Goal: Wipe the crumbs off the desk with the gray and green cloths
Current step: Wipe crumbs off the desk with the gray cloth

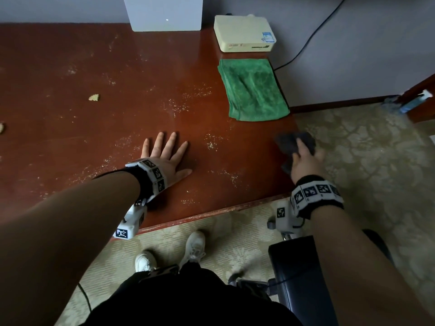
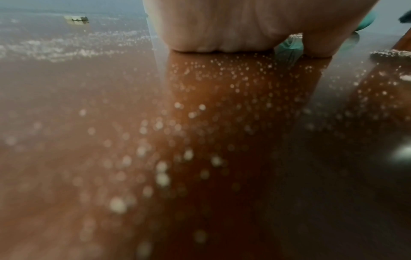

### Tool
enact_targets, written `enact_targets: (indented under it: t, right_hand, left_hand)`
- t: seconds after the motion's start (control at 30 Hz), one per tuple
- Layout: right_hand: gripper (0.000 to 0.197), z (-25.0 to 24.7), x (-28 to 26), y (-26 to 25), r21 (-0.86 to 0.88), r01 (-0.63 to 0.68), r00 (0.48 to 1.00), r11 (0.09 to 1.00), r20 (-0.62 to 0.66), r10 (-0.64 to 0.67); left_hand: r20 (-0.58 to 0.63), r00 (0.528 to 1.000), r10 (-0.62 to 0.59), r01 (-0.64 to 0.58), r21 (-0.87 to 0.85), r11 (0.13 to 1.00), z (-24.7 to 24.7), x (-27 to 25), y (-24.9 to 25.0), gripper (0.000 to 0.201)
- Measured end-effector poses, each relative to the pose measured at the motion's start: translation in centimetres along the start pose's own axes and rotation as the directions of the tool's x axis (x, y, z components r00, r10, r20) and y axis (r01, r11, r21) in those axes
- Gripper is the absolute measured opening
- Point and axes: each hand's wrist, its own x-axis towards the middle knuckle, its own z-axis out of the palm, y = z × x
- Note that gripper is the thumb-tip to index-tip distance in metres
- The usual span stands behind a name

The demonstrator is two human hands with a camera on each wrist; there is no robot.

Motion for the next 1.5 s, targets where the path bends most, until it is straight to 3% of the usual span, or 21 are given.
enact_targets:
  t: [0.07, 0.1, 0.17, 0.23, 0.33, 0.43, 0.5, 0.57, 0.6, 0.67, 0.73, 0.8, 0.83, 0.9, 1.0, 1.1, 1.2, 1.3, 1.37, 1.43, 1.5]
  right_hand:
    - [0.044, 0.7, -0.8, -0.4, -0.114, -0.131, 0.988, 0.985, 0.061, 0.139]
    - [0.045, 1.3, -2.0, -0.8, -0.175, -0.081, 0.993, 0.981, 0.071, 0.094]
    - [0.048, 2.7, -4.6, -1.6, -0.239, 0.191, 0.980, 0.952, 0.095, -0.172]
    - [0.048, 4.1, -7.2, -2.3, -0.244, 0.453, 0.888, 0.858, 0.212, -0.408]
    - [0.044, 4.1, -7.5, -2.8, -0.137, 0.610, 0.769, 0.780, 0.337, -0.543]
    - [0.043, 2.2, -3.6, -1.6, -0.060, 0.467, 0.884, 0.882, 0.068, -0.463]
    - [0.042, 1.2, -0.7, -0.5, 0.064, 0.134, 0.987, 0.989, -0.096, -0.127]
    - [0.042, 1.3, -0.4, -0.8, 0.182, -0.164, 0.982, 0.969, -0.065, 0.179]
    - [0.043, 1.6, -1.2, -1.4, 0.104, -0.169, 0.985, 0.980, -0.026, 0.173]
    - [0.048, 2.9, -3.7, -2.5, -0.172, 0.136, 0.990, 0.976, 0.061, -0.128]
    - [0.053, 4.4, -6.5, -3.5, -0.224, 0.447, 0.892, 0.866, 0.185, -0.412]
    - [0.049, 5.6, -7.9, -4.1, -0.147, 0.597, 0.792, 0.788, 0.263, -0.551]
    - [0.046, 5.5, -7.6, -4.4, -0.087, 0.612, 0.774, 0.786, 0.266, -0.574]
    - [0.043, 4.5, -5.8, -4.8, 0.002, 0.541, 0.826, 0.841, 0.186, -0.531]
    - [0.046, 2.1, -2.1, -4.7, -0.035, 0.263, 0.965, 0.964, 0.009, -0.263]
    - [0.052, 2.2, -0.8, -6.0, -0.129, 0.038, 0.995, 0.991, 0.097, -0.026]
    - [0.053, 3.9, -2.6, -8.6, -0.237, 0.196, 0.967, 0.951, 0.208, -0.148]
    - [0.050, 6.1, -5.5, -10.0, -0.238, 0.554, 0.819, 0.798, 0.329, -0.470]
    - [0.045, 6.1, -5.8, -10.4, -0.118, 0.649, 0.731, 0.752, 0.370, -0.573]
    - [0.040, 5.1, -4.4, -10.9, -0.023, 0.608, 0.765, 0.794, 0.283, -0.578]
    - [0.034, 3.7, -1.9, -11.0, -0.007, 0.445, 0.892, 0.895, 0.083, -0.443]
  left_hand:
    - [-0.013, 1.000, 0.001, -0.001, 0.001, 1.000, 0.0, 0.0, 0.1, 0.074]
    - [-0.017, 1.000, 0.000, 0.000, 0.002, 1.000, 0.0, 0.0, 0.1, 0.074]
    - [-0.016, 1.000, -0.002, 0.002, 0.005, 1.000, 0.0, 0.0, 0.1, 0.074]
    - [-0.007, 1.000, -0.002, 0.002, -0.001, 1.000, 0.0, -0.1, 0.2, 0.074]
    - [-0.009, 1.000, -0.005, 0.005, -0.002, 1.000, -0.1, -0.1, 0.2, 0.074]
    - [-0.007, 1.000, -0.004, 0.004, -0.005, 1.000, -0.1, -0.2, 0.2, 0.074]
    - [-0.011, 1.000, -0.004, 0.004, -0.010, 1.000, -0.1, -0.1, 0.1, 0.074]
    - [-0.012, 1.000, -0.004, 0.004, -0.013, 1.000, 0.0, -0.1, 0.1, 0.074]
    - [-0.014, 1.000, -0.003, 0.003, -0.014, 1.000, 0.0, -0.1, 0.1, 0.074]
    - [-0.016, 1.000, -0.005, 0.005, -0.008, 1.000, 0.0, -0.1, 0.1, 0.074]
    - [-0.017, 1.000, -0.004, 0.004, -0.008, 1.000, -0.1, -0.3, 0.2, 0.074]
    - [-0.026, 1.000, -0.004, 0.004, -0.011, 1.000, -0.2, -0.4, 0.3, 0.073]
    - [-0.026, 1.000, -0.003, 0.002, -0.012, 1.000, -0.2, -0.4, 0.2, 0.073]
    - [-0.022, 1.000, 0.003, -0.004, -0.018, 1.000, -0.2, -0.5, 0.0, 0.073]
    - [-0.020, 1.000, 0.018, -0.019, -0.034, 0.999, 0.2, -0.6, -0.6, 0.073]
    - [-0.007, 1.000, -0.003, 0.002, -0.067, 0.998, 0.6, -0.9, -1.5, 0.075]
    - [-0.003, 0.999, -0.038, 0.037, -0.094, 0.995, 0.7, -1.2, -2.5, 0.079]
    - [0.002, 0.998, -0.066, 0.066, -0.113, 0.991, 0.7, -1.5, -3.4, 0.082]
    - [0.001, 0.996, -0.086, 0.085, -0.136, 0.987, 0.8, -1.5, -3.9, 0.084]
    - [0.000, 0.995, -0.104, 0.103, -0.145, 0.984, 0.9, -1.6, -4.2, 0.085]
    - [-0.003, 0.994, -0.112, 0.111, -0.144, 0.983, 1.1, -1.6, -4.3, 0.085]
